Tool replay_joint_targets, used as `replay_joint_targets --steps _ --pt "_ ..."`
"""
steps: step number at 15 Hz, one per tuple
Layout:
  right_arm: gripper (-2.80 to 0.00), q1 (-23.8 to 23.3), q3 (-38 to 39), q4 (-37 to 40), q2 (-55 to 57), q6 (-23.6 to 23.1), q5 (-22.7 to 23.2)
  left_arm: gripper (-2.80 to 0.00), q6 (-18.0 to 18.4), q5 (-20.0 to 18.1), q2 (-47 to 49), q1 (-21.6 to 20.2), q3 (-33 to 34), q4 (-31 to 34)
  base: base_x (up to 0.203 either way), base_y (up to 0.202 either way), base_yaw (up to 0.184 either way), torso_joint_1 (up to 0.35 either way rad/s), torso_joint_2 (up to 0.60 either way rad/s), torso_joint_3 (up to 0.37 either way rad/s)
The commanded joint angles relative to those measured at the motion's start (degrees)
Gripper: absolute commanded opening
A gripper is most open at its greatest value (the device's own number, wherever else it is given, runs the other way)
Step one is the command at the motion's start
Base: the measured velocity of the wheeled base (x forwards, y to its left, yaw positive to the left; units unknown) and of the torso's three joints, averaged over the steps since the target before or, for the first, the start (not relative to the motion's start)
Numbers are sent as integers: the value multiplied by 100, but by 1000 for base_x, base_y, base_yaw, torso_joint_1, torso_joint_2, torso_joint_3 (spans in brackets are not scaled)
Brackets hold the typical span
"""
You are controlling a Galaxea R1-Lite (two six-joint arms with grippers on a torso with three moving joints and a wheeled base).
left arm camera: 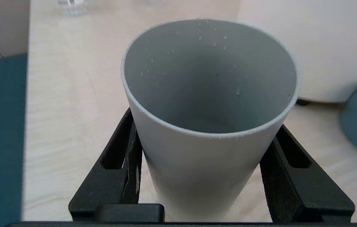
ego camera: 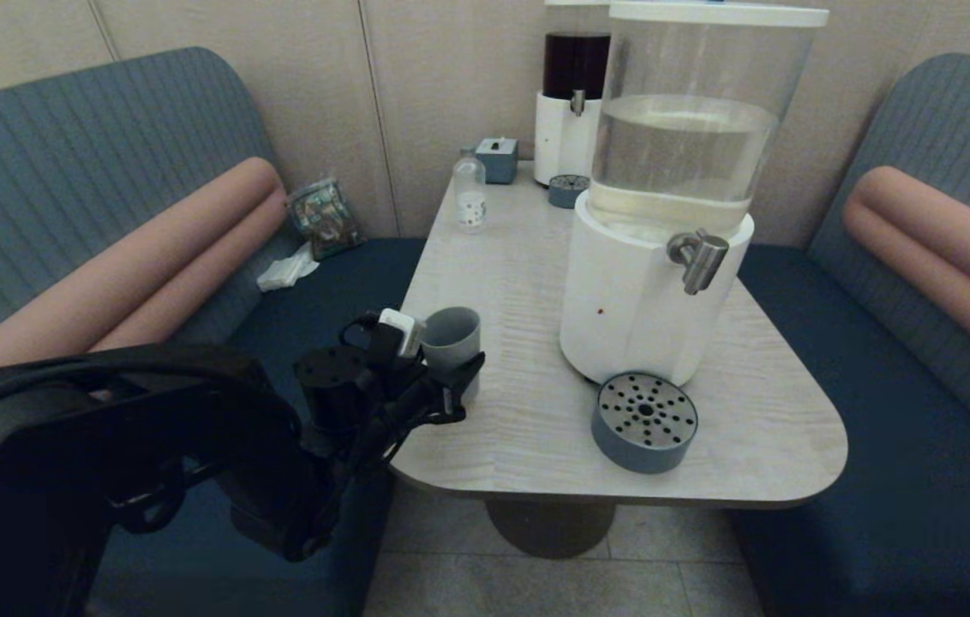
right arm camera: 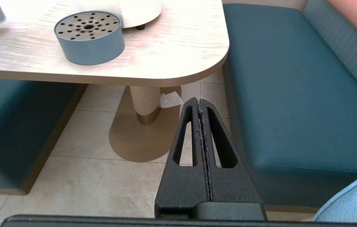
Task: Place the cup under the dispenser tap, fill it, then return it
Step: Pick up the cup, then place it under the water dispenser
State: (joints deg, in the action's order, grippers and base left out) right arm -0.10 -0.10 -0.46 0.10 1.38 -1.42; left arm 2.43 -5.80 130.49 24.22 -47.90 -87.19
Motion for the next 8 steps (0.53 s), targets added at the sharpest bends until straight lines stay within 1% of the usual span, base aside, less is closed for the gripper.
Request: replay_joint_targets --steps 1,3,4,6,8 --pt "-280 1 1 2 -1 3 2 -280 -1 -6 -400 24 160 -48 0 0 0 0 0 0" --pt "-280 1 1 2 -1 3 2 -280 -10 -8 -745 246 423 -48 0 0 0 0 0 0" --pt "-280 1 1 2 -1 3 2 -280 -13 -3 -895 464 588 -48 0 0 0 0 0 0" --pt "-280 1 1 1 -1 3 2 -280 -8 151 -1133 848 762 -48 0 0 0 0 0 0" --pt "-280 1 1 2 -1 3 2 -280 -14 302 -1296 1112 803 -48 0 0 0 0 0 0"
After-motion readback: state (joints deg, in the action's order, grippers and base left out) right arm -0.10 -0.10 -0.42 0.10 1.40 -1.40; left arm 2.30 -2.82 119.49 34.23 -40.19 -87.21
